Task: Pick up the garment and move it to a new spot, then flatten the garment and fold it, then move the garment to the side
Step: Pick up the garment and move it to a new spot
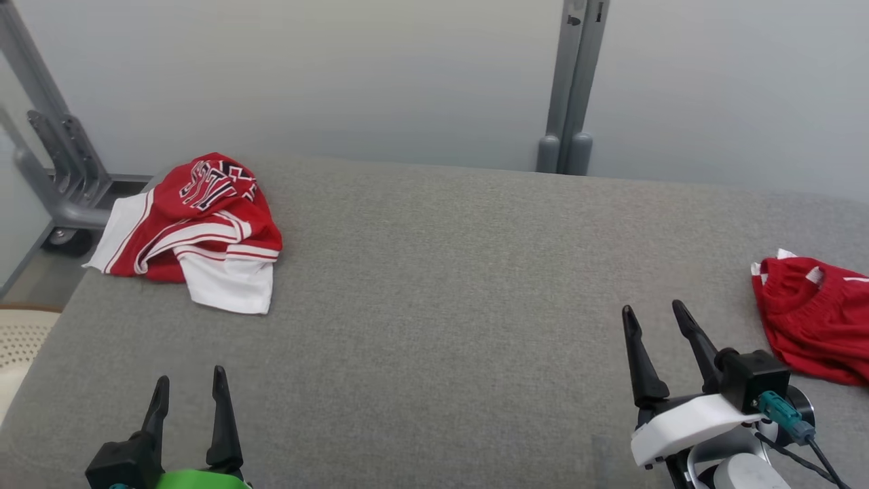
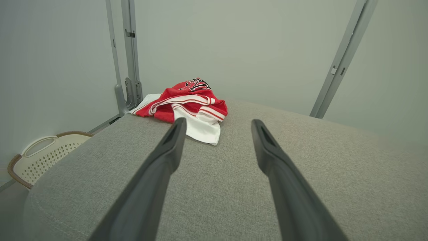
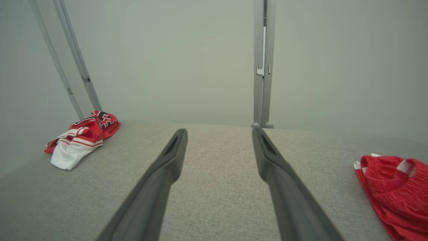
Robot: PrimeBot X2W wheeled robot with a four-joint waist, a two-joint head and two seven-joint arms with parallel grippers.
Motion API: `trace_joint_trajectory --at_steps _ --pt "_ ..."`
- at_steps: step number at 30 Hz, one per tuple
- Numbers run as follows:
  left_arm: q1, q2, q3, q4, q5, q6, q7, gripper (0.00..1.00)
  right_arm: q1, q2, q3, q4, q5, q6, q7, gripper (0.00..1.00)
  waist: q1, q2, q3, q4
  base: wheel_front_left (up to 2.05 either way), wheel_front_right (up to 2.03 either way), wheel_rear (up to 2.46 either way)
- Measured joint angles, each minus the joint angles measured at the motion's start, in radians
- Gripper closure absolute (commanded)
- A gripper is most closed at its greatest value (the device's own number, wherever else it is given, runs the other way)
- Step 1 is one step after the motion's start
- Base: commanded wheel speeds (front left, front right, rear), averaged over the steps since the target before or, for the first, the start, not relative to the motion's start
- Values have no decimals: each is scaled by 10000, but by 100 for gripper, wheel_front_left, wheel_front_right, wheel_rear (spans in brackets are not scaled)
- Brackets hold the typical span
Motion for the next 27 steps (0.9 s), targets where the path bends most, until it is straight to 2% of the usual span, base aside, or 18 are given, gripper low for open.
trace_joint_trajectory --at_steps 12,16,27 --pt "66 -4 -412 -104 94 0 251 0 145 19 -282 -174 0 -13 0 0 0 0 -4 1590 0 0 0" --pt "67 -4 -121 -247 92 0 276 0 157 40 -140 -180 -134 -13 4 0 0 0 55 2034 0 0 0" --pt "-74 -2 -86 -433 -234 0 443 0 157 21 -173 -265 -272 -15 151 0 0 0 370 2168 0 0 0"
